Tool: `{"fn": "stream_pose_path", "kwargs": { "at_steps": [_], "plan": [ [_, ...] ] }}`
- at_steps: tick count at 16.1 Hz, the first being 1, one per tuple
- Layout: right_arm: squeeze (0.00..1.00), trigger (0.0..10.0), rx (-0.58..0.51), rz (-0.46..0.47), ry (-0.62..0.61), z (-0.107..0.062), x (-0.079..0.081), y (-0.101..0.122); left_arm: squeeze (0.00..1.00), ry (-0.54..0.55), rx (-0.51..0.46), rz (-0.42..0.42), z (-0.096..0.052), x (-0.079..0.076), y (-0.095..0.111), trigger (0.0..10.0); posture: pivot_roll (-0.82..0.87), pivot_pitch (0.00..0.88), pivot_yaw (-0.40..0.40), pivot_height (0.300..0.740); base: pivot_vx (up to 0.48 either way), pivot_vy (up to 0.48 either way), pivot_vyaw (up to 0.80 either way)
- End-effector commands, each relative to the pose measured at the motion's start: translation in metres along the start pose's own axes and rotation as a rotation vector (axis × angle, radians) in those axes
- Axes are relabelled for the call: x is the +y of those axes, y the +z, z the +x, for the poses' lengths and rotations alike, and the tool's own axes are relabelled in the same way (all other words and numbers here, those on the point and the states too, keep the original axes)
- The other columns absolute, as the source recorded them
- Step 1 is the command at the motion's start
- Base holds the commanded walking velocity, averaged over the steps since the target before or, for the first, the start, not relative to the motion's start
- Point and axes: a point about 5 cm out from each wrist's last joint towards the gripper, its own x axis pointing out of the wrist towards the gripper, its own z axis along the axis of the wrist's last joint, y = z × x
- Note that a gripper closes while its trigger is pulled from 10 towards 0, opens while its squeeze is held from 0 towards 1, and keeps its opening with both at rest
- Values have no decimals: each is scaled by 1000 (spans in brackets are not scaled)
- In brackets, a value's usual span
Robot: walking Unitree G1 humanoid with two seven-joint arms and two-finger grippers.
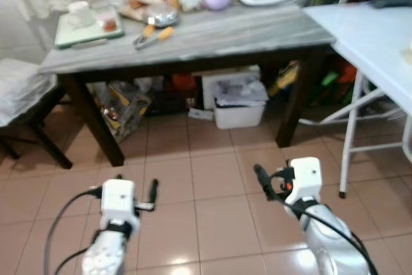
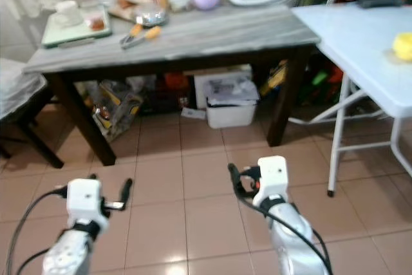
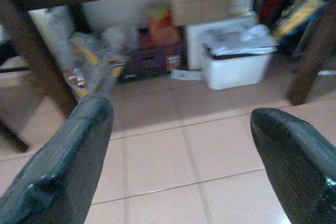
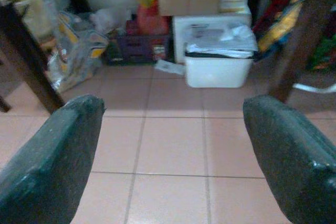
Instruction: Setting the table
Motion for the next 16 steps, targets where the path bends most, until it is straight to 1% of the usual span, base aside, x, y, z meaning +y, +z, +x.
{"fn": "stream_pose_path", "kwargs": {
  "at_steps": [1,4,12,14,16],
  "plan": [
    [0,10000,-20,1,9,2,3,5,0,26,-5,20,-1,8,1,10000,-143,86,72,740,0,0,0],
    [0,10000,-22,-3,8,2,2,5,0,24,-6,16,-1,8,1,10000,-145,84,71,740,0,0,0],
    [0,10000,-5,26,20,1,6,1,0,19,3,16,0,8,-1,10000,-148,88,82,740,0,-335,0],
    [0,10000,1,14,16,1,6,1,0,14,5,17,0,7,-1,10000,-148,89,82,740,0,-354,0],
    [0,10000,-7,-52,34,3,10,4,0,13,9,18,0,7,-1,10000,-148,91,85,740,0,-354,0]
  ]
}}
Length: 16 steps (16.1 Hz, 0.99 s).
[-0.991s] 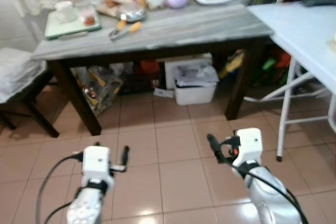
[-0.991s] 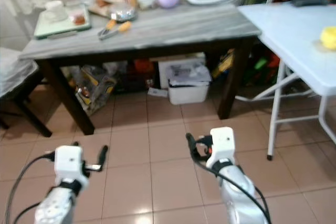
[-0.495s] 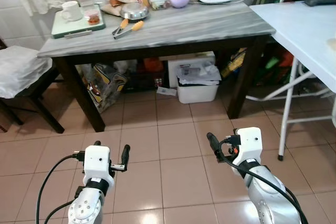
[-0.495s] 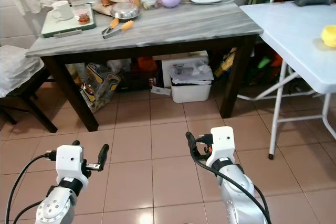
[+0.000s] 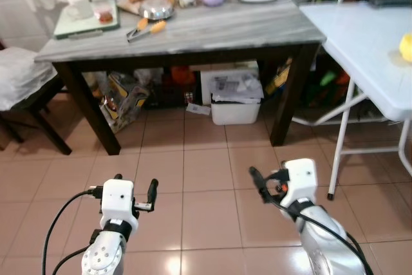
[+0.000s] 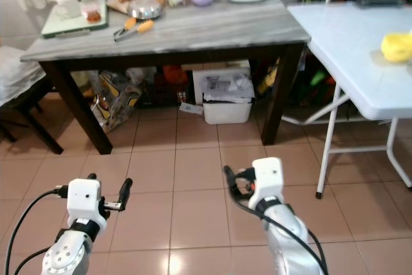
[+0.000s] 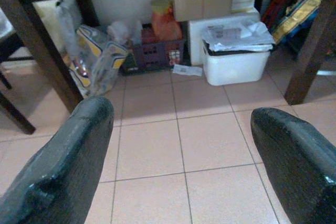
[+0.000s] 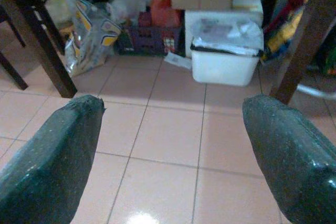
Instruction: Setting the table
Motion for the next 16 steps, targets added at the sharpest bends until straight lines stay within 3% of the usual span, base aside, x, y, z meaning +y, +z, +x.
{"fn": "stream_pose_path", "kwargs": {
  "at_steps": [1,5,12,16],
  "plan": [
    [0,10000,-21,-40,-5,2,0,5,0,-2,6,2,0,0,0,10000,-148,91,85,740,0,-356,0],
    [0,10000,-44,-7,-12,4,0,6,0,-5,1,-1,3,-2,2,10000,-146,91,89,740,0,-352,0],
    [0,10000,-27,8,8,2,-2,2,0,-54,-37,-46,2,-6,8,10000,-141,92,89,740,0,0,0],
    [0,10000,-26,15,12,1,-2,2,0,-69,-39,-41,2,-8,8,10000,-142,92,90,740,332,0,0]
  ]
}}
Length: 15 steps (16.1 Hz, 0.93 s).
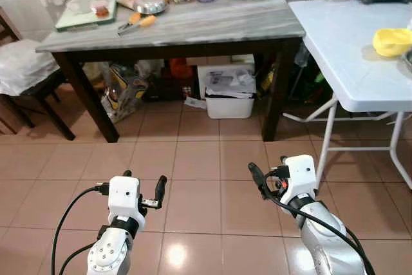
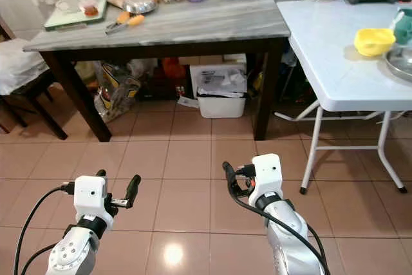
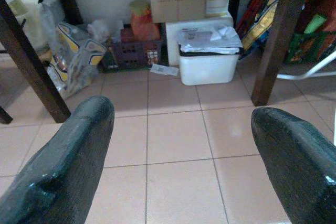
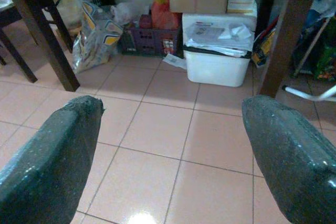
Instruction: Setting the table
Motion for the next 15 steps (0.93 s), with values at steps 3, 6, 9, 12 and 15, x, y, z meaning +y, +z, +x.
{"fn": "stream_pose_path", "kwargs": {
  "at_steps": [3,6,9,12,15],
  "plan": [
    [0,10000,-8,15,5,0,1,0,0,-10,-17,5,-1,3,4,10000,-143,93,90,740,421,0,0],
    [0,10000,-9,13,5,-1,0,0,0,-15,-14,4,-1,3,4,10000,-142,92,90,740,421,0,0],
    [0,10000,-10,11,14,1,1,0,0,-21,-12,2,-1,2,3,10000,-139,87,88,740,430,0,0],
    [0,10000,-11,7,22,2,2,1,0,-23,-11,3,-1,2,3,10000,-137,85,86,740,429,0,0],
    [0,10000,-10,3,26,3,3,0,0,3,20,-12,-2,4,-2,10000,-135,83,85,740,366,0,0]
  ]
}}
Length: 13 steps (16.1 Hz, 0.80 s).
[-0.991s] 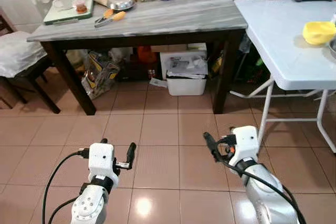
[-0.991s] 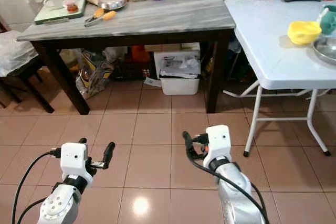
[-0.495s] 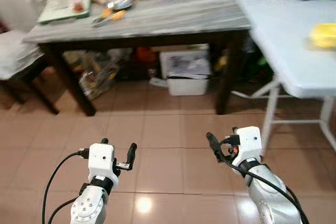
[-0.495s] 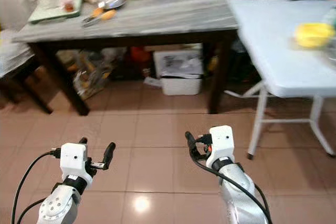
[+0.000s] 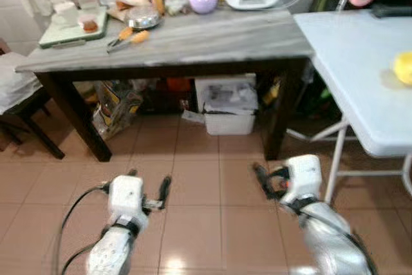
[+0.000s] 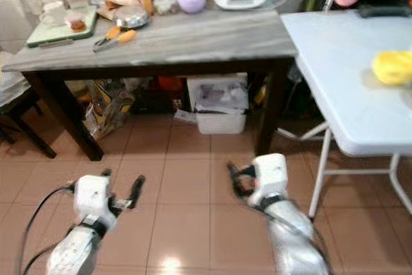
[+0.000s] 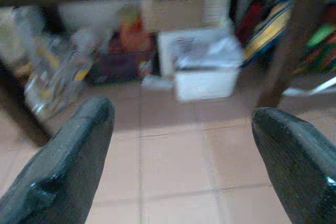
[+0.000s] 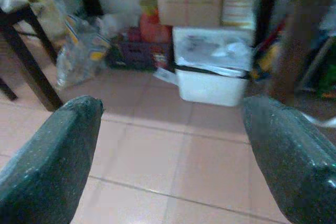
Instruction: Setting the table
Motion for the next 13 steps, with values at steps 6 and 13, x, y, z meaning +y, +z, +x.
{"fn": "stream_pose_path", "kwargs": {
  "at_steps": [6,13],
  "plan": [
    [0,10000,-24,-17,-37,-3,-6,3,0,73,11,62,-5,13,1,10000,-128,88,85,740,0,0,0],
    [0,10000,-48,-26,-68,-5,-10,8,0,102,17,74,-4,12,0,10000,-130,85,84,740,0,0,0]
  ]
}}
